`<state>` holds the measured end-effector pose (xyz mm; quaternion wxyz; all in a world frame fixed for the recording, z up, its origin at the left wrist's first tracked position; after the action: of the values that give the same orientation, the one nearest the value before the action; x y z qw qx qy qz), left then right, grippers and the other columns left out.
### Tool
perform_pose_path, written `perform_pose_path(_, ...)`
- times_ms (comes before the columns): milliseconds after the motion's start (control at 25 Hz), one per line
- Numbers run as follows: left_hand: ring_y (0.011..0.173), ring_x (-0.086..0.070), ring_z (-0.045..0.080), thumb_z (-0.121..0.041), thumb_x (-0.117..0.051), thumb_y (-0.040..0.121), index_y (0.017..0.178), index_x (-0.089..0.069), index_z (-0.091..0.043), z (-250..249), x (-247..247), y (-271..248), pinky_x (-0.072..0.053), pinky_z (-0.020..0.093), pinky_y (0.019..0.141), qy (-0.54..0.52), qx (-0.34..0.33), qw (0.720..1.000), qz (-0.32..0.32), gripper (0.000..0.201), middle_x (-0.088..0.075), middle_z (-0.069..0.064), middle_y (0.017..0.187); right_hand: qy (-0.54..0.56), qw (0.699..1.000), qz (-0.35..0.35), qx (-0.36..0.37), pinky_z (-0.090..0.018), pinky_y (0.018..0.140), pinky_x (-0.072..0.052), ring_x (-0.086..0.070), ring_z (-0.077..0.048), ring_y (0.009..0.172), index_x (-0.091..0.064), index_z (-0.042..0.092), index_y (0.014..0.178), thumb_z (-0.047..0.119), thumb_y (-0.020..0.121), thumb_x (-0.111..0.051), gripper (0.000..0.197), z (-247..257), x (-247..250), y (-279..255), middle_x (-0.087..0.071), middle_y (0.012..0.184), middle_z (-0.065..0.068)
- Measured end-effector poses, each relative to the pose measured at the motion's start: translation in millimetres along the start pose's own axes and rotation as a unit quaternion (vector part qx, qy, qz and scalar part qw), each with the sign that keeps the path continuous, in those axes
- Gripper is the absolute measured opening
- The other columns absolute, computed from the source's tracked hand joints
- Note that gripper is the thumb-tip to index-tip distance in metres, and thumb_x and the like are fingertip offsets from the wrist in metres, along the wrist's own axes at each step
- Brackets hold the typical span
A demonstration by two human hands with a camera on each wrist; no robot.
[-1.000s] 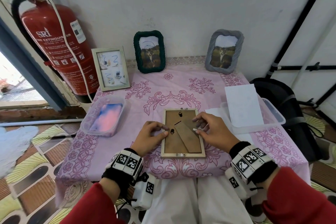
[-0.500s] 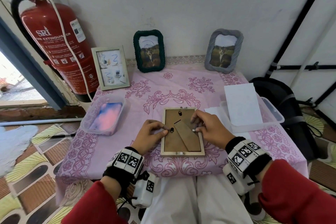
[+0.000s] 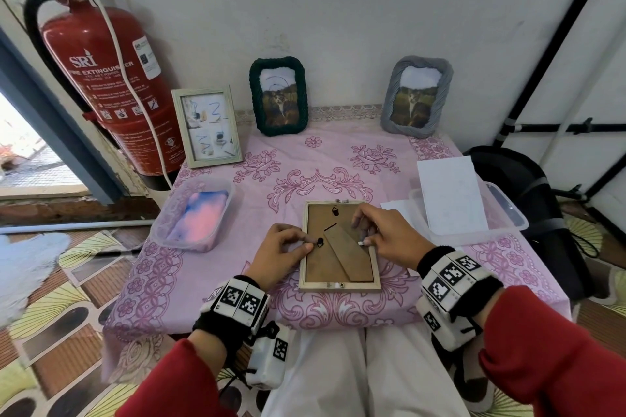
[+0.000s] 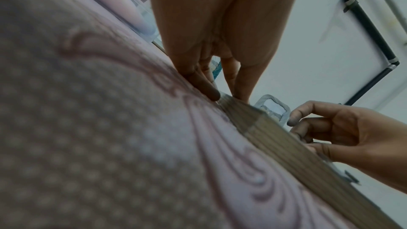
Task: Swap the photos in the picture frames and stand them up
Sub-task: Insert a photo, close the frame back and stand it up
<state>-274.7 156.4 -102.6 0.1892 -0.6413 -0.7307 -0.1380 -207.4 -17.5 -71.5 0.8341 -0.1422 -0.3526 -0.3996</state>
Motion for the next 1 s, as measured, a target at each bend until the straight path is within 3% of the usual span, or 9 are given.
perform_pose_path(120,0.111,-0.05,0.018,-0.01,-0.061,0.088,0.095,-0.069,-0.014,2.3,-0.3,1.0,-0.042,0.031,0.102,-0.026,0.024,0.999,0.001,0.011,-0.046,0.009,0.113,0.007,1.0,-0.008,-0.016,-0.027,0.067,-0.049,-0.056,-0.016,0.073,-0.055,0.01,0.097,-0.017,0.075,-0.052,0.035,-1.8,-0.1,-1.9,-0.059,0.08,-0.01)
perform_pose_path(240,0.096,-0.053,0.015,-0.002,-0.049,0.092,0.103,-0.064,-0.012,10.0,0.6,5.2,-0.048,0.023,0.084,-0.11,0.087,0.99,0.025,0.022,-0.051,0.015,0.115,0.011,0.999,-0.013,-0.04,-0.014,0.065,-0.044,-0.059,-0.018,0.079,-0.058,0.008,0.103,-0.011,0.081,-0.053,0.03,-6.9,1.9,-3.7,-0.063,0.089,-0.012)
perform_pose_path(320,0.09,-0.053,0.012,0.003,-0.05,0.089,0.103,-0.061,-0.012,10.1,1.6,4.6,-0.046,0.02,0.079,-0.15,0.103,0.982,0.044,0.024,-0.053,0.014,0.11,0.013,0.999,-0.02,-0.048,-0.013,0.07,-0.044,-0.061,-0.017,0.087,-0.061,0.01,0.102,-0.007,0.085,-0.048,0.027,-6.4,7.5,-1.8,-0.065,0.095,-0.011)
perform_pose_path(480,0.118,-0.043,0.016,0.003,-0.068,0.075,0.086,-0.063,-0.02,4.6,-5.0,-3.0,-0.039,0.024,0.098,-0.05,0.058,0.994,0.082,0.026,-0.04,0.009,0.124,-0.059,0.993,-0.099,-0.025,-0.025,0.086,-0.043,-0.053,-0.02,0.104,-0.064,0.006,0.101,-0.004,0.086,-0.045,0.026,2.9,23.6,10.6,-0.063,0.106,-0.01)
perform_pose_path(560,0.124,-0.033,0.015,-0.014,-0.08,0.07,0.084,-0.064,-0.027,2.6,-11.9,-8.6,-0.035,0.025,0.102,0.006,0.039,0.995,0.095,0.025,-0.032,0.002,0.126,-0.117,0.989,-0.085,-0.042,-0.029,0.095,-0.038,-0.045,-0.024,0.115,-0.059,0.004,0.114,-0.001,0.087,-0.045,0.03,1.3,18.2,20.4,-0.057,0.116,-0.012)
perform_pose_path(640,0.123,-0.028,0.011,-0.04,-0.087,0.055,0.086,-0.063,-0.033,1.8,-15.5,-12.3,-0.036,0.027,0.103,0.054,0.029,0.993,0.096,0.04,-0.028,-0.004,0.126,-0.169,0.983,-0.044,-0.064,-0.031,0.103,-0.034,-0.038,-0.026,0.124,-0.048,0.003,0.129,0.004,0.089,-0.045,0.04,-2.3,9.3,30.5,-0.048,0.129,-0.013)
perform_pose_path(760,0.122,-0.024,0.008,-0.061,-0.079,0.036,0.092,-0.06,-0.034,-1.6,-17.3,-15.5,-0.031,0.024,0.104,0.098,0.006,0.991,0.088,0.066,-0.026,-0.007,0.124,-0.201,0.977,0.008,-0.073,-0.034,0.107,-0.032,-0.034,-0.028,0.129,-0.035,0.003,0.139,0.009,0.09,-0.045,0.05,-3.7,-0.3,43.6,-0.042,0.138,-0.013)
perform_pose_path(840,0.123,-0.023,0.009,-0.056,-0.085,0.039,0.093,-0.061,-0.034,-3.2,-17.3,-16.6,-0.028,0.023,0.103,0.108,-0.01,0.99,0.086,0.063,-0.027,-0.006,0.124,-0.238,0.967,0.046,-0.075,-0.036,0.103,-0.035,-0.037,-0.029,0.125,-0.038,0.003,0.136,0.012,0.091,-0.043,0.047,-6.4,-8.6,49.7,-0.046,0.133,-0.015)
perform_pose_path(1000,0.126,-0.021,0.009,-0.039,-0.089,0.05,0.079,-0.071,-0.042,-3.1,-18.6,-18.2,-0.023,0.018,0.106,0.089,-0.014,0.991,0.094,0.034,-0.025,-0.005,0.128,-0.294,0.952,0.055,-0.065,-0.037,0.099,-0.037,-0.04,-0.029,0.118,-0.044,0.005,0.132,0.015,0.091,-0.041,0.042,-10.9,-13.7,51.3,-0.05,0.127,-0.014)
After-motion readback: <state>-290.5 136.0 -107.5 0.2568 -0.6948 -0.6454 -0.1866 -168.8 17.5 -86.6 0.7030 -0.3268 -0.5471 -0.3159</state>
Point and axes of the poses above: each hand's wrist, its own y-axis towards the middle knuckle, its own x-axis out of the back of the hand, z = x × y, the point moved 8 cm from there along y, towards the middle knuckle
